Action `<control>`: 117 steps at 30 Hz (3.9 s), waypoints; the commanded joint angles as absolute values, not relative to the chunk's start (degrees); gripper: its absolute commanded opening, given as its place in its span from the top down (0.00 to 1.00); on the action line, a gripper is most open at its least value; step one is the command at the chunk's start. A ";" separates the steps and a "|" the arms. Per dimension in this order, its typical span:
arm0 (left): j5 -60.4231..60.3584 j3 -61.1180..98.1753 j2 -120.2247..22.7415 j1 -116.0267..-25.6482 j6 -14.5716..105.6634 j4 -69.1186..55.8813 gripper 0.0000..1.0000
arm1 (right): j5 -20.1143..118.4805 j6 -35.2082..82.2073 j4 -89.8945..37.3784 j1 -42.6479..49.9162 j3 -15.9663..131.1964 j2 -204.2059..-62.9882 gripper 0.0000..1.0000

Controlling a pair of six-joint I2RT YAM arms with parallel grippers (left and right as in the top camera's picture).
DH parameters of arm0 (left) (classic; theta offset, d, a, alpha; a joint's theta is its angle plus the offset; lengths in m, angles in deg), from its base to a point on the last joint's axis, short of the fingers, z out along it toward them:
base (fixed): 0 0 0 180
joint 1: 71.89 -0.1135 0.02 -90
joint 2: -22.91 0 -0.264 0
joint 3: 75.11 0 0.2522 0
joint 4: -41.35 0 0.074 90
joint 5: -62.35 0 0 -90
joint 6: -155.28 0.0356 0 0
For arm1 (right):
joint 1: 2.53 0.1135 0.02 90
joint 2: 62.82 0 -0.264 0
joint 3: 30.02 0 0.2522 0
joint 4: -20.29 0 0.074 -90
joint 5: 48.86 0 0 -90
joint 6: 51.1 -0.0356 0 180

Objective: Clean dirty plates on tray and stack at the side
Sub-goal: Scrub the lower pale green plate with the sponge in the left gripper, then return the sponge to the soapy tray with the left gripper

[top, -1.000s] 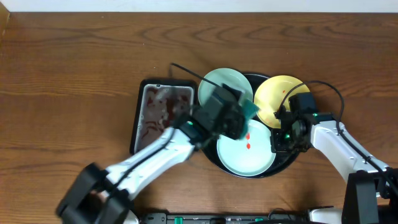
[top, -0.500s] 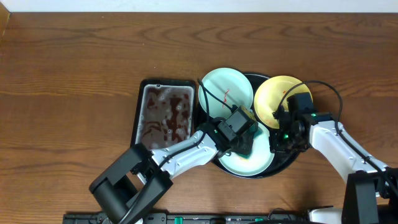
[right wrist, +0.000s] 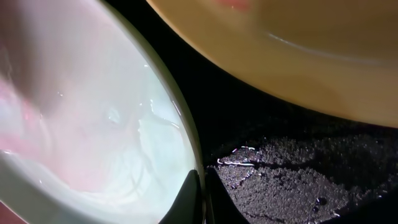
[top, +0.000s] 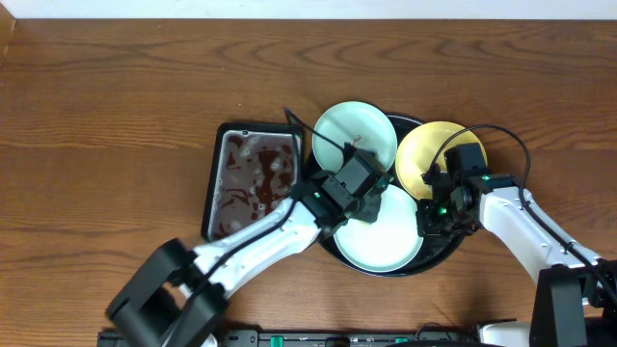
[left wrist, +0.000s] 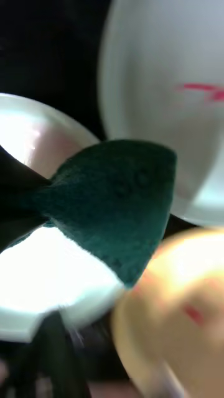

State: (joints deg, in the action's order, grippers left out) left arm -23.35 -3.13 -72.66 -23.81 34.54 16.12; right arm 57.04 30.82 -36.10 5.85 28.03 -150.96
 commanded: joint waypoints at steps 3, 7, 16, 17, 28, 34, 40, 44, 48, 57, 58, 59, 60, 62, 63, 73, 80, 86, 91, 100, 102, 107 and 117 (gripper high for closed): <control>-25.08 -2.50 -72.97 -22.06 33.03 17.89 0.92 | 56.82 30.80 -36.35 6.20 28.95 -151.12 0.99; -25.04 -2.50 -76.75 -20.32 33.01 18.92 0.92 | 56.82 30.80 -36.35 6.20 28.95 -151.12 0.99; -24.95 -2.50 -80.12 -19.62 37.51 14.46 0.92 | 56.82 30.80 -36.35 6.20 28.95 -151.12 0.99; -26.15 -2.50 -80.12 -19.88 38.50 12.91 0.92 | 56.82 30.80 -36.35 6.20 28.95 -151.12 0.99; -22.41 -2.48 -72.55 -23.99 39.15 8.39 0.93 | 56.80 30.80 -36.35 6.18 28.95 -151.12 0.99; -24.88 -2.48 -63.07 -26.74 40.42 4.80 0.93 | 56.60 30.80 -36.06 6.18 28.95 -151.12 0.96; -26.17 -2.50 -58.98 -35.99 40.42 -2.30 0.92 | 56.63 30.80 -34.55 6.20 28.95 -151.12 0.77; -26.17 -2.69 -59.99 -43.88 41.75 -5.27 0.93 | 56.65 30.78 -33.96 6.20 28.93 -151.12 0.78; -26.17 -3.44 -62.85 -48.16 44.79 -5.38 0.93 | 56.65 30.78 -33.90 6.20 28.93 -151.12 0.79; -27.35 -4.27 -73.08 -51.11 44.94 -5.23 0.91 | 56.67 30.78 -33.98 6.20 28.93 -151.12 0.81; -27.86 -4.27 -73.60 -51.20 44.94 -5.21 0.87 | 56.67 30.78 -33.98 6.20 28.93 -151.12 0.81; -28.25 -4.27 -73.84 -51.26 44.94 -5.23 0.78 | 56.67 30.78 -34.01 6.20 28.93 -151.12 0.81; -28.38 -4.27 -73.89 -51.26 44.97 -5.21 0.67 | 56.67 30.78 -33.98 6.20 28.93 -151.12 0.81; -28.36 -4.27 -73.84 -51.26 44.94 -4.97 0.47 | 56.67 30.78 -33.96 6.20 28.93 -151.12 0.81; -28.36 -4.27 -73.84 -51.26 44.94 -4.92 0.42 | 56.67 30.78 -33.98 6.20 28.93 -151.12 0.81; -28.38 -4.99 -75.29 -51.24 44.94 -2.21 0.34 | 56.67 30.78 -34.01 6.20 28.93 -151.12 0.82; -28.36 -4.99 -78.74 -51.24 44.94 1.17 0.35 | 56.67 30.78 -34.16 6.20 28.93 -151.12 0.82; -28.36 -4.97 -79.53 -51.26 44.94 1.50 0.91 | 56.67 30.78 -34.18 6.20 28.93 -151.12 0.82; -28.36 -3.98 -79.13 -51.37 46.76 1.74 0.93 | 56.67 30.78 -34.18 6.20 28.93 -151.12 0.82; -28.25 -2.56 -74.61 -52.38 48.27 -1.43 0.36 | 56.65 30.78 -34.20 6.20 28.93 -151.12 0.83; -28.07 -2.63 -74.83 -52.29 48.25 -3.37 0.35 | 56.65 30.78 -34.18 6.20 28.93 -151.12 0.83; -25.45 -3.00 -75.20 -52.29 47.24 -7.00 0.35 | 56.65 30.78 -34.20 6.20 28.93 -151.12 0.83; -23.14 -7.37 -75.20 -52.16 47.24 -7.09 0.35 | 56.65 30.78 -34.20 6.20 28.93 -151.12 0.83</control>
State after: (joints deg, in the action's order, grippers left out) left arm -23.88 -5.47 -75.35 -52.12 47.31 -6.61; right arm 56.78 30.78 -34.18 5.85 28.05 -150.96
